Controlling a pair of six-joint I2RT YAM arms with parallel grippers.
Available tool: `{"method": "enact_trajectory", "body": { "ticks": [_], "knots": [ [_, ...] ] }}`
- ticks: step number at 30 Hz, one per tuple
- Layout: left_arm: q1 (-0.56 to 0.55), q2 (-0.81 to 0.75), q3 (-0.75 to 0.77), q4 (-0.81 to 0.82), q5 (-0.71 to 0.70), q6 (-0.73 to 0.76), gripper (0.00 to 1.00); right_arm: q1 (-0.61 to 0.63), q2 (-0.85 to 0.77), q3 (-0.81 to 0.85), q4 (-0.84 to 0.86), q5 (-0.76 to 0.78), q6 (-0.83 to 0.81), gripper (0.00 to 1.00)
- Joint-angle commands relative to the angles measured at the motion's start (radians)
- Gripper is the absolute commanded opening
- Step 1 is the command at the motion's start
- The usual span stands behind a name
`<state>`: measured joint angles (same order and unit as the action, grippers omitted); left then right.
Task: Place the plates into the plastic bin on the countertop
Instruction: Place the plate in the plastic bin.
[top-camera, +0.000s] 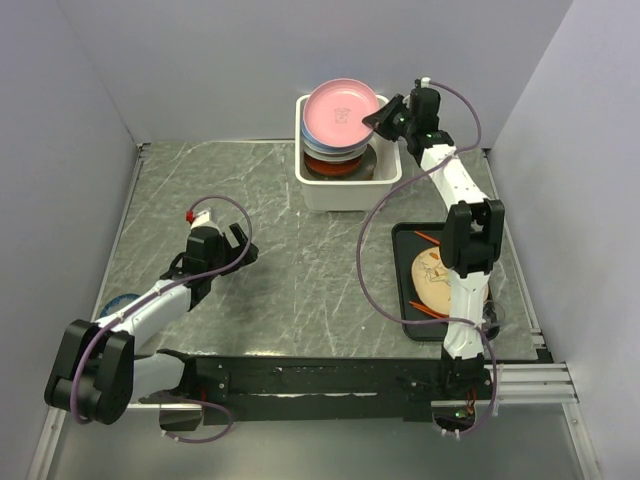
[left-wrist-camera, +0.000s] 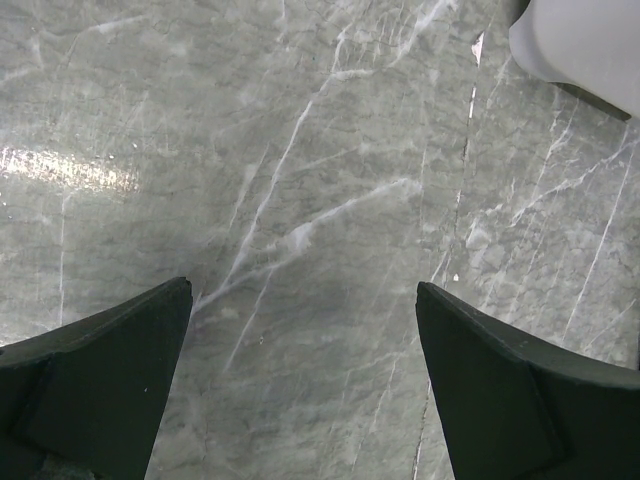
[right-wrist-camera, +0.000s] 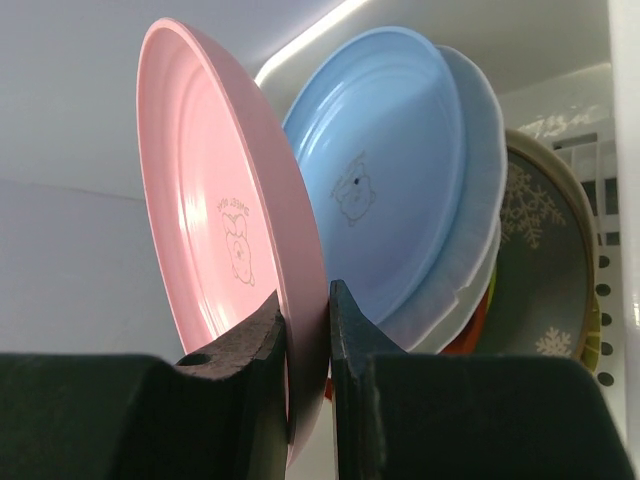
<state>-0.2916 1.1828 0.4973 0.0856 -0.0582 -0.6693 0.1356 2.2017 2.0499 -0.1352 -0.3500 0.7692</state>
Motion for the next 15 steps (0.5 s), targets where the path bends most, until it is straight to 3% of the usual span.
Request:
{"method": "enact_trajectory", "body": {
  "ticks": [1,15],
  "knots": [
    [-0.003,0.009,0.037,0.019,-0.009,0.016,0.99,-0.011,0.009,0.067,0.055,0.009,0.021,0.00],
    [-0.003,0.023,0.037,0.028,0.000,0.008,0.99,-0.013,0.096,0.154,0.057,0.011,0.056,0.02]
  ]
}}
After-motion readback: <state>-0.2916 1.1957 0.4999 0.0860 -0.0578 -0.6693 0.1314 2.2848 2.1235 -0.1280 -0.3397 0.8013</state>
